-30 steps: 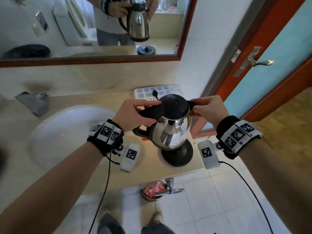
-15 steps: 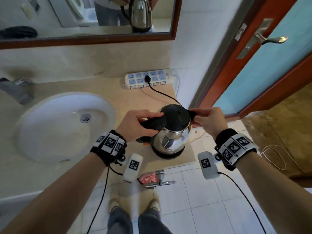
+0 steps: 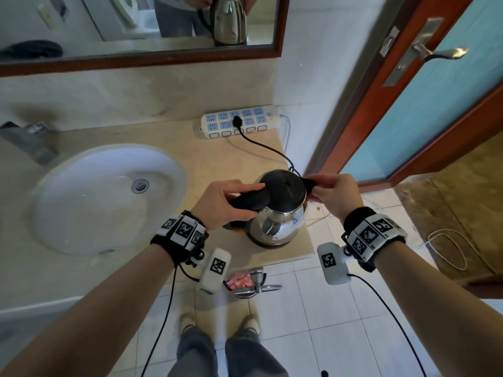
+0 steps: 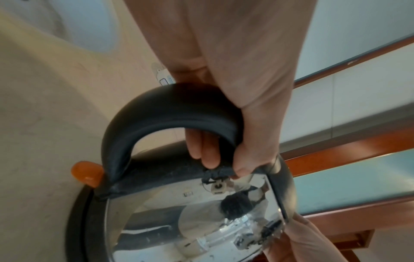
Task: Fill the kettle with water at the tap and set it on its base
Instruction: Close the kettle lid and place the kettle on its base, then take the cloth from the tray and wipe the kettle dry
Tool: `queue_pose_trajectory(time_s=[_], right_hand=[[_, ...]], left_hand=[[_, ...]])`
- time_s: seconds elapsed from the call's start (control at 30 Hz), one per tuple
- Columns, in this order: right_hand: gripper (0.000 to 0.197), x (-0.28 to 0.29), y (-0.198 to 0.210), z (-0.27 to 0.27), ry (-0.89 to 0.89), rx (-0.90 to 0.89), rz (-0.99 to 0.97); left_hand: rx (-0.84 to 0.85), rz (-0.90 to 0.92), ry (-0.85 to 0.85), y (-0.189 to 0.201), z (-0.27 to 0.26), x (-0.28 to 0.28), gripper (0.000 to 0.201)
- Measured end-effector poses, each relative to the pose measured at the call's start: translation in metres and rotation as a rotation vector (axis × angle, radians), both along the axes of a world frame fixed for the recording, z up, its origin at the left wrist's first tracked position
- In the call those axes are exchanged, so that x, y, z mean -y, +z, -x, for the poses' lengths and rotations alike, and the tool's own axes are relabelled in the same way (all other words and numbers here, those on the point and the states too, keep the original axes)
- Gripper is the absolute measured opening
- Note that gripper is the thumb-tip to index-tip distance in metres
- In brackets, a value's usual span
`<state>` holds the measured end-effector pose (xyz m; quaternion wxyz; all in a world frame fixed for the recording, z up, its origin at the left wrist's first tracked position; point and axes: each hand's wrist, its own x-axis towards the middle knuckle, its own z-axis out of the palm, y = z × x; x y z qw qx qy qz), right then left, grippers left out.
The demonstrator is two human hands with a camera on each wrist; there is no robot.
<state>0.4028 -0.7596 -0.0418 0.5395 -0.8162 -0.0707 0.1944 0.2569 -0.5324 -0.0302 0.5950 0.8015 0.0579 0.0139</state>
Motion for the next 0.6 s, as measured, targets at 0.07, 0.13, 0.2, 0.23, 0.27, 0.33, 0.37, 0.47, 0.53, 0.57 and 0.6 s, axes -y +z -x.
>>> queue_pose_trajectory(time_s=[0.07, 0.13, 0.2, 0.23, 0.27, 0.33, 0.37, 0.47, 0.53, 0.57, 0.6], right_hand=[[0.033, 0.0, 0.0, -0.001, 0.005, 0.005, 0.033], [0.033, 0.001, 0.0, -0.001, 0.004, 0.009, 0.059], [0.033, 0.002, 0.001, 0.0, 0.011, 0.02, 0.096], [0.033, 0.002, 0.002, 0.002, 0.02, 0.03, 0.119], [0.033, 0.001, 0.004, 0.003, 0.032, 0.045, 0.142], [0.03, 0.0, 0.011, 0.008, 0.063, 0.088, 0.2], [0.029, -0.001, 0.015, 0.009, 0.082, 0.104, 0.233], [0.027, -0.003, 0.028, 0.01, 0.177, 0.104, 0.359], [0.031, -0.006, 0.04, 0.011, 0.229, 0.107, 0.431], [0.035, -0.008, 0.048, 0.013, 0.241, 0.121, 0.452], [0.04, -0.012, 0.058, 0.015, 0.246, 0.149, 0.468]], left_hand=[[-0.011, -0.008, -0.008, 0.002, 0.0, -0.001, 0.059], [-0.026, -0.018, -0.01, 0.002, 0.001, -0.001, 0.06], [-0.043, -0.024, -0.011, 0.001, 0.003, -0.001, 0.061], [-0.047, -0.029, -0.013, 0.001, 0.004, -0.001, 0.061], [-0.051, -0.046, -0.016, 0.001, 0.005, -0.001, 0.062], [-0.056, -0.116, -0.034, 0.003, 0.008, -0.002, 0.063], [-0.056, -0.173, -0.051, 0.004, 0.009, -0.004, 0.065], [-0.057, -0.381, -0.121, 0.007, 0.014, -0.012, 0.07], [-0.099, -0.481, -0.163, 0.012, 0.02, -0.022, 0.071], [-0.131, -0.521, -0.177, 0.014, 0.026, -0.027, 0.069], [-0.156, -0.554, -0.182, 0.014, 0.033, -0.033, 0.066]])
